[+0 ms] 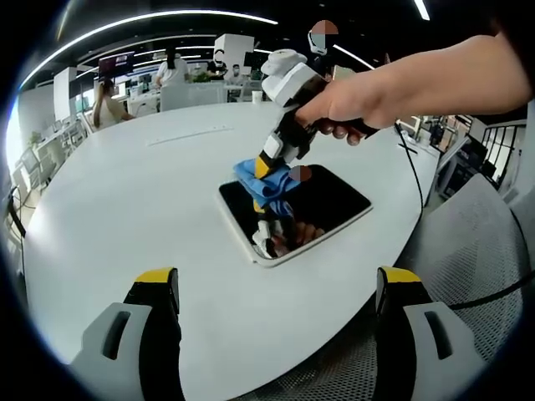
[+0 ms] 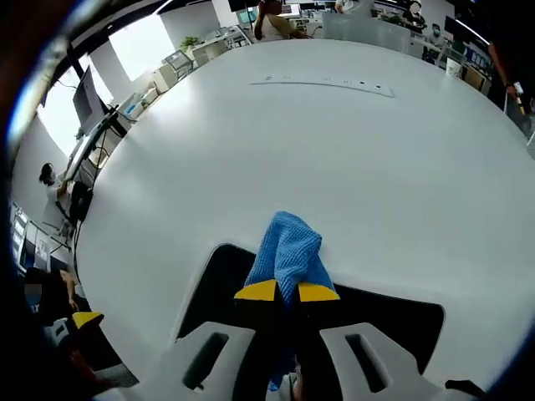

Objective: Wipe the mirror surface with the cleaning cloth until all visible marks leave the cleaned area.

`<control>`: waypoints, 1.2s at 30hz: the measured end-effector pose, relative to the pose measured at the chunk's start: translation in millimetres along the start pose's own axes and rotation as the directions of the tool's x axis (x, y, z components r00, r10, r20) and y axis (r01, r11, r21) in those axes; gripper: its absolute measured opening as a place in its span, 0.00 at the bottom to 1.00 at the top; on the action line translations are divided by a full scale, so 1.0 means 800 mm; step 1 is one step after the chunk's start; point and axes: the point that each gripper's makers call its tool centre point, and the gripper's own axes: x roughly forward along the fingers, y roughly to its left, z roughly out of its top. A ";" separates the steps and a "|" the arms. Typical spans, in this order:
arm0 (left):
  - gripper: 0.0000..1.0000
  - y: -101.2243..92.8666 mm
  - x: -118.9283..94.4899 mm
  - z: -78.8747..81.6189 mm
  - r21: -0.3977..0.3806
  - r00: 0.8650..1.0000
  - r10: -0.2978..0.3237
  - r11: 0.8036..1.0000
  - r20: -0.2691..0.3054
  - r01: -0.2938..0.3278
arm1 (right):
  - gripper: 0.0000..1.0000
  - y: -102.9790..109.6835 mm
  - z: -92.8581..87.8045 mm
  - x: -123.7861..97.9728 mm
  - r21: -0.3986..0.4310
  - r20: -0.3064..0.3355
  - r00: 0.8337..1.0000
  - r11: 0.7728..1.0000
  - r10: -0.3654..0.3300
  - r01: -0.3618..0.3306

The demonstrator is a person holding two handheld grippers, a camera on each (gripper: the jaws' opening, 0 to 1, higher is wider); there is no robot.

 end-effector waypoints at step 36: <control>0.95 0.001 -0.001 0.000 0.018 1.000 0.006 1.000 0.001 -0.006 | 0.01 0.014 -0.044 -0.016 -0.012 -0.007 1.000 1.000 0.004 -0.004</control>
